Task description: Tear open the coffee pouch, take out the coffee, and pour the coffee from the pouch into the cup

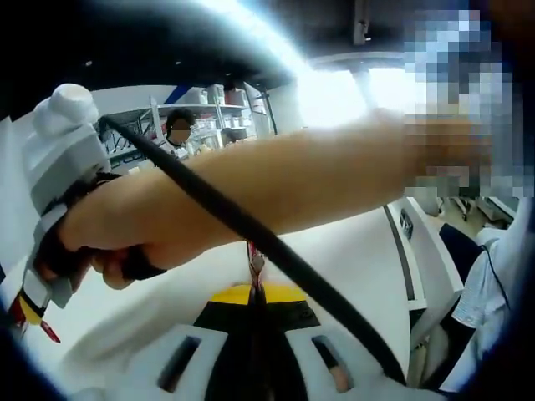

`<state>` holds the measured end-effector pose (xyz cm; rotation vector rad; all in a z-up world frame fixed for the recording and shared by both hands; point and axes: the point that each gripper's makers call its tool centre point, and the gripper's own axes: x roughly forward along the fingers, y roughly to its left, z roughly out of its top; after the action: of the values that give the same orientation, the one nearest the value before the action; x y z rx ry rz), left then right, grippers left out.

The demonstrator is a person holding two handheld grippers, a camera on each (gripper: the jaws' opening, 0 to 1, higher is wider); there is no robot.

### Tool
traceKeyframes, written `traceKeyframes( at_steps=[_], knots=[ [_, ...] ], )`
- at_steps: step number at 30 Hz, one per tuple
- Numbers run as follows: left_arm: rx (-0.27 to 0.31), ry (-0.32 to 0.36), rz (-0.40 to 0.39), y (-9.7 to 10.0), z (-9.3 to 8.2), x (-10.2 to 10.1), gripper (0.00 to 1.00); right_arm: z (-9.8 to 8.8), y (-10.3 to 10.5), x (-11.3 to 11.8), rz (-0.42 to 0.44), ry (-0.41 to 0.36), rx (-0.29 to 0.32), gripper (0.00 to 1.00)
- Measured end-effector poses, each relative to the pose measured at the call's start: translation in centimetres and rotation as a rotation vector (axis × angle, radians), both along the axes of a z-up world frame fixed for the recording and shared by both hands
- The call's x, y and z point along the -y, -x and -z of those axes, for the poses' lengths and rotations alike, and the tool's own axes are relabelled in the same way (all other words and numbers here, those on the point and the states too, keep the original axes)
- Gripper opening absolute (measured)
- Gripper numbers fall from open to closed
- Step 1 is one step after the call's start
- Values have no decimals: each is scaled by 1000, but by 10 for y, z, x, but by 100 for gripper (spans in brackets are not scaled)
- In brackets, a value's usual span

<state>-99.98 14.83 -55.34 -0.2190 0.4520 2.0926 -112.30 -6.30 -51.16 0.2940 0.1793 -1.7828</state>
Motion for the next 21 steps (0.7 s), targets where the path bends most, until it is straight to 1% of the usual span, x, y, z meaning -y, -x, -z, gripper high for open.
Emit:
traceKeyframes(
  at_steps=[8, 21],
  knots=[
    [-4, 2, 2, 0, 0, 0, 5, 5, 1, 6, -5, -15, -6, 5],
    [-8, 4, 6, -1, 0, 0, 5, 18, 3, 14, -22, -52, 11, 5]
  ],
)
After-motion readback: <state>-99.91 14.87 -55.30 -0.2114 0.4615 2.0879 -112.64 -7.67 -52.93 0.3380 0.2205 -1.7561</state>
